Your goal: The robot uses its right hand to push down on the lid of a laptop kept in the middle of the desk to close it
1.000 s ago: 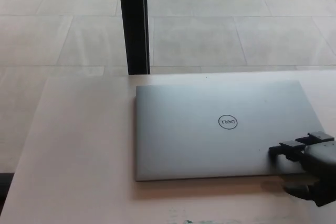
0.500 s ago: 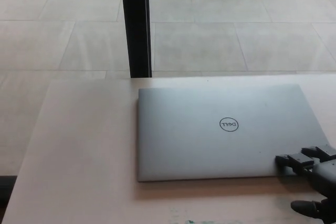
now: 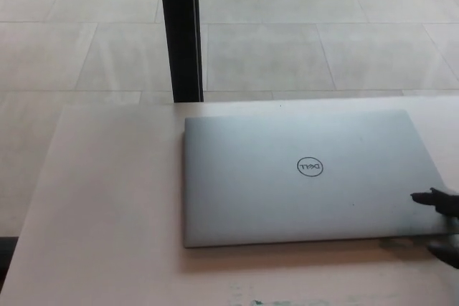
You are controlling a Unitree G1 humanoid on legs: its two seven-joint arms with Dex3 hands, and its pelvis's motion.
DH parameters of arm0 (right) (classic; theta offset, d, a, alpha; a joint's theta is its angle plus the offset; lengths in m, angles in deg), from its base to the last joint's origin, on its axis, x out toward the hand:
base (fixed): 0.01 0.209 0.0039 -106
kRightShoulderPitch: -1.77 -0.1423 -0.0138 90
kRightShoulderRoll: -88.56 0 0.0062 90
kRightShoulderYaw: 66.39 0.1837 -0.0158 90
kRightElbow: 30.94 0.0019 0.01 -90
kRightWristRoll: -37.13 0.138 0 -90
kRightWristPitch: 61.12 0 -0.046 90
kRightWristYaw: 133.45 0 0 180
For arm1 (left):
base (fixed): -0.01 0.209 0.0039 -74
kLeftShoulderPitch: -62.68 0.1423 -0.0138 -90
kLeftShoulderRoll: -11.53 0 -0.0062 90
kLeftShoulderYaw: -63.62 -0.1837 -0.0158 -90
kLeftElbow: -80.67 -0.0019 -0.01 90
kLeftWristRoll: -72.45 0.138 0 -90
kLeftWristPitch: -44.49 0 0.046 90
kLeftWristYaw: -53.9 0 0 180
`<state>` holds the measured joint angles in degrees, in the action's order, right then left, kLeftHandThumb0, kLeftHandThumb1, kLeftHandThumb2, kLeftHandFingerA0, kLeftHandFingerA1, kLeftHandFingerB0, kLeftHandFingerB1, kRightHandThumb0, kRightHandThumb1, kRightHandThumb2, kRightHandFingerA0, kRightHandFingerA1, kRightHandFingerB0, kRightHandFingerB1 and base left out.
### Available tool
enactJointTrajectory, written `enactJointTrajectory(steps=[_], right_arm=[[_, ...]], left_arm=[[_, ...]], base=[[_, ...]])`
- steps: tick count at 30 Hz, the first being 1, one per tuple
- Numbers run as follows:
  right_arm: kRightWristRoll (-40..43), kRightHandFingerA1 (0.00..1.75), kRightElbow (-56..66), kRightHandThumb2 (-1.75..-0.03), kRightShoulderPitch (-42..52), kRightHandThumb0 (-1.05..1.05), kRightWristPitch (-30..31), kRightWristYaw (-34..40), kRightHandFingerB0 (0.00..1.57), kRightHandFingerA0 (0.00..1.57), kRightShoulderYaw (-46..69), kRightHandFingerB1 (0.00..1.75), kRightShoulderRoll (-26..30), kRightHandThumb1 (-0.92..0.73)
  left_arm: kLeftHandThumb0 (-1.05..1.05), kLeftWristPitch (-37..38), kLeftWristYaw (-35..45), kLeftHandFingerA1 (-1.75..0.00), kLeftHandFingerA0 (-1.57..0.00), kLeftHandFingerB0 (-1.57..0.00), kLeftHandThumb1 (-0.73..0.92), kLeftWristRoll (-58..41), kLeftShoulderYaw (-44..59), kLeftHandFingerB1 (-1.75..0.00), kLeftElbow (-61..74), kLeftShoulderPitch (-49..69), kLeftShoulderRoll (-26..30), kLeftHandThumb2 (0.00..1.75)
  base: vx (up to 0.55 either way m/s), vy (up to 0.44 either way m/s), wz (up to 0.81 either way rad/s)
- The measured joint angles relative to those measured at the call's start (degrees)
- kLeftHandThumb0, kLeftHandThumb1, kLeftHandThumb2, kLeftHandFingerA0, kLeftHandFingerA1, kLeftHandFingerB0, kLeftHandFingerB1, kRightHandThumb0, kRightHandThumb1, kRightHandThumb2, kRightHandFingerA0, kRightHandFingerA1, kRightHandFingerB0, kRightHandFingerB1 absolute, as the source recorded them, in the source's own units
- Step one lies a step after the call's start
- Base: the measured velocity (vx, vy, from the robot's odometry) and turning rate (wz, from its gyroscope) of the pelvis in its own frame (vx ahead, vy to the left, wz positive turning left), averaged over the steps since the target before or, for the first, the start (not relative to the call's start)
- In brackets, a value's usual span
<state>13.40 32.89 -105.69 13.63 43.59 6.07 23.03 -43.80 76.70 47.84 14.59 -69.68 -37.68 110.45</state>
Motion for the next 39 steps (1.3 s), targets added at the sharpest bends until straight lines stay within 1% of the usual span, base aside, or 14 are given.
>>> enactJointTrajectory(steps=[3, 5, 8, 9, 10, 14, 17, 22, 25, 27, 29, 32, 34, 39], right_arm=[[2.4, 0.51, 0.9, -0.74, 0.6, -0.87, -0.2, -1.1, 0.25, 0.30, 4.1, 0.33, 0.0, -0.92], [3.9, 0.53, 2.0, -0.73, 1.4, -0.71, -0.2, -1.7, 0.26, 0.31, 7.1, 0.35, 0.0, -0.92], [6.0, 0.51, 3.6, -0.76, 2.6, -0.82, -0.1, -2.5, 0.31, 0.46, 11.4, 0.36, 0.0, -0.92], [6.8, 0.62, 4.2, -1.16, 3.1, -0.80, -0.1, -2.8, 0.29, 0.44, 13.1, 0.50, 0.0, -0.81], [7.4, 0.58, 4.5, -0.73, 3.5, -0.81, -0.1, -2.9, 0.39, 0.50, 14.6, 0.39, 0.0, -0.92], [10.0, 0.71, 4.8, -0.68, 4.6, -0.92, -0.1, -3.5, 0.53, 0.68, 21.3, 0.58, 0.0, -0.92], [11.7, 0.82, 4.4, -0.73, 5.5, -0.87, -0.1, -3.7, 0.46, 0.79, 26.7, 0.66, 0.0, -0.92], [14.6, 1.06, 2.3, -0.71, 7.1, -0.85, -0.3, -3.8, 0.30, 0.56, 34.8, 0.81, 0.1, -0.92], [16.0, 1.13, 0.5, -0.75, 8.4, -0.86, -0.4, -3.8, 0.25, 0.57, 39.2, 0.80, 0.1, -0.92], [17.0, 1.30, -1.1, -0.75, 9.4, -0.84, -0.5, -3.8, 0.19, 0.56, 42.4, 0.90, 0.1, -0.92], [18.0, 1.39, -3.1, -0.74, 10.4, -0.80, -0.6, -3.7, 0.14, 0.46, 45.8, 0.85, 0.1, -0.92], [19.9, 1.46, -6.9, -0.73, 11.7, -0.83, -0.8, -3.6, 0.07, 0.37, 51.2, 0.89, 0.1, -0.92], [21.0, 1.49, -9.4, -0.69, 12.4, -0.87, -0.8, -3.5, 0.10, 0.47, 54.1, 0.94, 0.1, -0.92], [24.4, 1.48, -15.5, -0.74, 13.2, -0.85, -0.9, -3.4, 0.07, 0.43, 61.9, 0.99, 0.0, -0.92]], left_arm=[[-1.05, 0.0, 0.0, -0.87, -0.21, -0.21, 0.72, -0.1, 0.0, -1.35, 0.0, 0.0, 0.0, 0.80], [-1.05, 0.0, 0.0, -0.87, -0.20, -0.27, 0.72, -0.2, 0.0, -1.35, 0.0, 0.0, 0.0, 0.85], [-1.05, 0.0, 0.0, -0.87, -0.19, -0.23, 0.70, -0.2, 0.0, -1.35, 0.0, 0.0, 0.0, 0.81], [-1.05, 0.0, 0.0, -0.87, -0.19, -0.21, 0.71, -0.3, 0.0, -1.37, 0.0, 0.0, 0.0, 0.80], [-1.05, 0.0, 0.0, -0.87, -0.21, -0.23, 0.71, -0.3, 0.0, -1.35, 0.0, 0.0, 0.0, 0.81], [-1.05, 0.0, 0.0, -0.86, -0.17, -0.18, 0.71, -0.4, 0.0, -1.38, 0.0, 0.0, 0.0, 0.79], [-1.05, 0.0, 0.1, -0.87, -0.16, -0.14, 0.70, -0.4, 0.0, -1.39, 0.0, -0.1, 0.0, 0.80], [-1.05, 0.0, 0.1, -0.89, -0.16, -0.19, 0.70, -0.4, 0.1, -1.41, 0.0, -0.1, 0.0, 0.81], [-1.05, 0.0, 0.1, -0.88, -0.15, -0.18, 0.71, -0.4, 0.1, -1.41, 0.0, -0.1, 0.0, 0.80], [-1.05, 0.0, 0.1, -0.88, -0.16, -0.15, 0.71, -0.4, 0.1, -1.41, 0.0, -0.1, 0.0, 0.81], [-1.05, 0.0, 0.1, -0.88, -0.17, -0.15, 0.70, -0.4, 0.2, -1.40, 0.0, -0.1, 0.0, 0.81], [-1.05, 0.0, 0.1, -0.89, -0.14, -0.23, 0.70, -0.5, 0.2, -1.42, 0.0, -0.1, 0.0, 0.84], [-1.05, 0.0, 0.1, -0.90, -0.14, -0.22, 0.70, -0.5, 0.3, -1.43, 0.0, -0.1, 0.0, 0.82], [-1.05, 0.0, 0.1, -0.90, -0.14, -0.23, 0.69, -0.6, 0.5, -1.43, 0.0, -0.1, 0.0, 0.85]], base=[[0.00, 0.000, 0.00], [0.00, 0.000, 0.00], [0.00, 0.000, 0.00], [0.00, 0.000, 0.00], [0.00, 0.000, 0.00], [0.00, 0.000, 0.00], [0.00, 0.000, 0.00], [0.00, 0.000, 0.00], [0.00, 0.000, 0.00], [0.00, 0.000, 0.00], [0.00, 0.000, 0.00], [0.00, 0.000, 0.00], [0.00, 0.000, 0.00], [0.00, 0.000, 0.00]])
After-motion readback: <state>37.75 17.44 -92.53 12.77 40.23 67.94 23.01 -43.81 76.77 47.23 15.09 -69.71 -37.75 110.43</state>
